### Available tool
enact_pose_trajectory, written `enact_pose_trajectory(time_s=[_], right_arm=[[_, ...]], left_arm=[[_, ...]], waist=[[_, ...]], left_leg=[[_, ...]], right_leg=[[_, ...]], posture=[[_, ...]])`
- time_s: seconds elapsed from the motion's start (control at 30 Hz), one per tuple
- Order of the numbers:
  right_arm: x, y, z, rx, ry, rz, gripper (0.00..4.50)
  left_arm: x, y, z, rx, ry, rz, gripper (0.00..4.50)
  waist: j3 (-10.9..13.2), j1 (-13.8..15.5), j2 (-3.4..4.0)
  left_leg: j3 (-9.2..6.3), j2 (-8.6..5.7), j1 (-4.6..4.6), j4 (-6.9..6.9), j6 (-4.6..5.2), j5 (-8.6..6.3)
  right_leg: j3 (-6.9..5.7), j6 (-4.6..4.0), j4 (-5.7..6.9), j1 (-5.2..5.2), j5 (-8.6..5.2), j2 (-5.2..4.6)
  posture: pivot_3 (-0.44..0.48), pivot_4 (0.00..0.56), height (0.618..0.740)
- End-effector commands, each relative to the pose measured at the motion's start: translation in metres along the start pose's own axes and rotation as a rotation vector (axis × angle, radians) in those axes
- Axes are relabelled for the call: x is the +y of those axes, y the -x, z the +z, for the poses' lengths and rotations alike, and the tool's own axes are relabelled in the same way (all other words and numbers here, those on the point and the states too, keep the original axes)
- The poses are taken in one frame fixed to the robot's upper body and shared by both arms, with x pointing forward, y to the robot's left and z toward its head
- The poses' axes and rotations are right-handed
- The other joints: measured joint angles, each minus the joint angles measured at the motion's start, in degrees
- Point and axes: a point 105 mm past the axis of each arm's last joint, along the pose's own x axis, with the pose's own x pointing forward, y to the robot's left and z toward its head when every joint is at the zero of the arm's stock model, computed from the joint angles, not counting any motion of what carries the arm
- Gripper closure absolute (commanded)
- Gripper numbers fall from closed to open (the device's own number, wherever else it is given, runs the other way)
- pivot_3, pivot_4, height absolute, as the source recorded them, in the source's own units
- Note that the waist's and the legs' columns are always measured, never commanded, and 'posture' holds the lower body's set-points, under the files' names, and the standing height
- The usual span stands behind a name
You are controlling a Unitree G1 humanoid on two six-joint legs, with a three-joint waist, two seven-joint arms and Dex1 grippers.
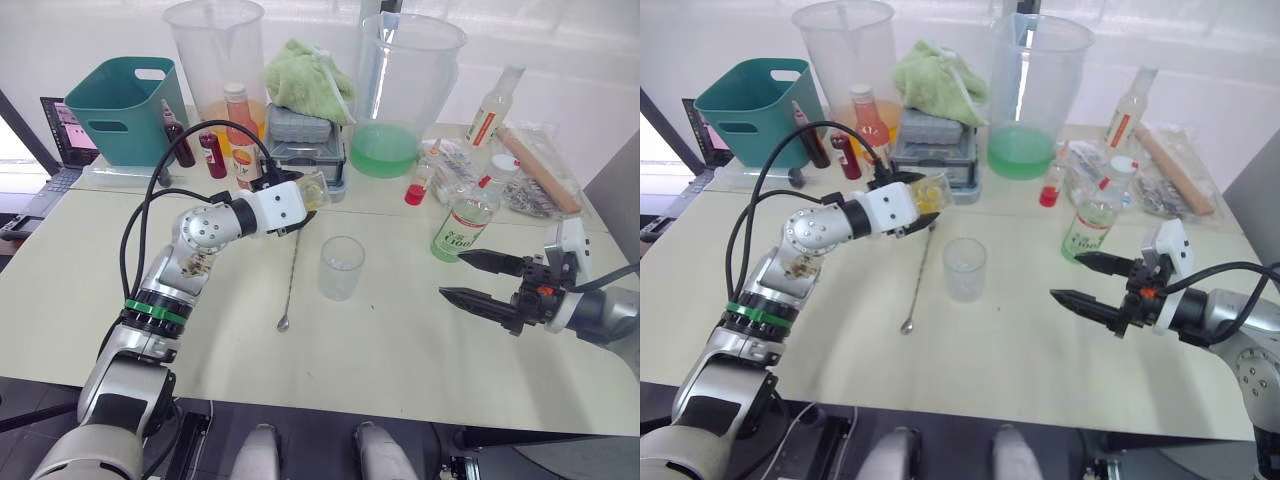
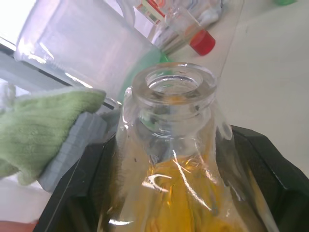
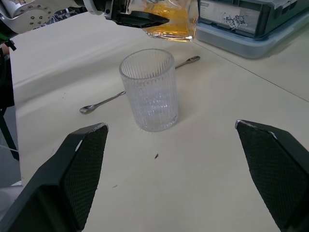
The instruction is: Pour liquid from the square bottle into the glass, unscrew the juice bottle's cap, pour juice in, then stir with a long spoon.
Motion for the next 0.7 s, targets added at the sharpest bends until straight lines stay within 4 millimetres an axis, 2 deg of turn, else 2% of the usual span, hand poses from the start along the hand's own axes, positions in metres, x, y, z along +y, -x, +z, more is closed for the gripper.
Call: enact_pose_trajectory(time_s=[0.03,0.1,0.3,0.7], right_arm=[[0.004,0.003,0.011,-0.040,0.036,-0.005,0.02],[0.005,0.002,0.011,-0.040,0.035,-0.007,0.02],[0.010,0.002,0.006,-0.035,0.023,-0.010,0.02],[0.017,0.005,0.005,-0.027,0.016,-0.016,0.02]], left_arm=[[0.024,0.000,0.027,-0.097,-0.185,0.099,1.70],[0.021,0.000,0.025,-0.102,-0.240,0.096,1.70],[0.013,-0.005,0.028,-0.127,-0.258,0.116,1.70],[0.010,-0.007,0.037,-0.167,-0.347,0.148,1.70]], waist=[[0.00,-0.01,0.00],[0.00,-0.05,0.00],[0.00,0.00,0.00],[0.00,0.06,0.00]], left_leg=[[0.00,0.00,0.00,0.00,0.00,0.00],[-0.01,0.00,0.01,0.00,0.00,0.00],[-0.01,-0.02,-0.01,0.05,0.00,0.00],[-0.04,-0.04,-0.04,0.38,0.00,0.00]], right_leg=[[0.00,0.00,0.00,0.00,0.00,0.00],[0.00,0.00,0.02,0.00,0.00,0.00],[0.00,0.01,0.06,-0.01,0.00,-0.01],[0.00,0.03,0.31,0.03,0.00,-0.02]], posture=[[0.000,0.150,0.723],[0.000,0.150,0.723],[0.000,0.150,0.723],[0.000,0.150,0.723]])
